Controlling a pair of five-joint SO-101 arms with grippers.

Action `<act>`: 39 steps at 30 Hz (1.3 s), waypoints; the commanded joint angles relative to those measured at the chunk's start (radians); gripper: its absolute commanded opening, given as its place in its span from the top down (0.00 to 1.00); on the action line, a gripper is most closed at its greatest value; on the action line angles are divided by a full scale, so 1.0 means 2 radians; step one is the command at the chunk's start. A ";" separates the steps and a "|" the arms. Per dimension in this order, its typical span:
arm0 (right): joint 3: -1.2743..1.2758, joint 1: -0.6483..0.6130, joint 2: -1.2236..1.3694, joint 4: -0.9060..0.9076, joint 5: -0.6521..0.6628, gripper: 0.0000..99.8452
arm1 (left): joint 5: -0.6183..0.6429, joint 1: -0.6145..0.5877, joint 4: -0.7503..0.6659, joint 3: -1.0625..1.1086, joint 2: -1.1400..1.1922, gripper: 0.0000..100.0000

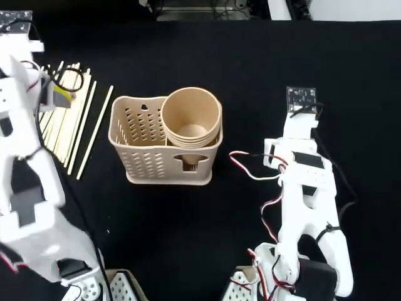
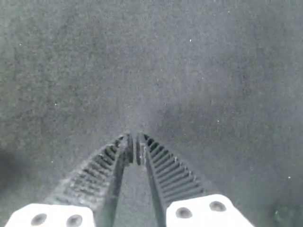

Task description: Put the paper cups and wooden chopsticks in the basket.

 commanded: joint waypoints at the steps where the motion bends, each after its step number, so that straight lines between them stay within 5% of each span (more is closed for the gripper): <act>1: 0.002 -0.005 -0.010 -0.008 -0.002 0.96 | -0.027 -0.013 -0.040 -0.104 0.134 0.71; 13: 0.010 -0.021 -0.010 -0.008 0.000 0.96 | -0.028 -0.014 -0.063 -0.434 0.519 0.71; 18: 0.013 -0.021 -0.010 -0.020 0.000 0.96 | -0.028 -0.013 -0.009 -0.537 0.605 0.77; 25: 0.013 -0.020 -0.010 -0.021 0.000 0.96 | -0.027 -0.013 0.008 -0.548 0.617 0.98; 33: 0.013 -0.020 -0.010 -0.021 0.000 0.96 | -0.025 -0.003 0.060 -0.548 0.591 0.97; 39: 0.016 -0.020 -0.010 -0.022 0.000 0.96 | 0.039 -0.009 0.060 -0.548 0.537 0.97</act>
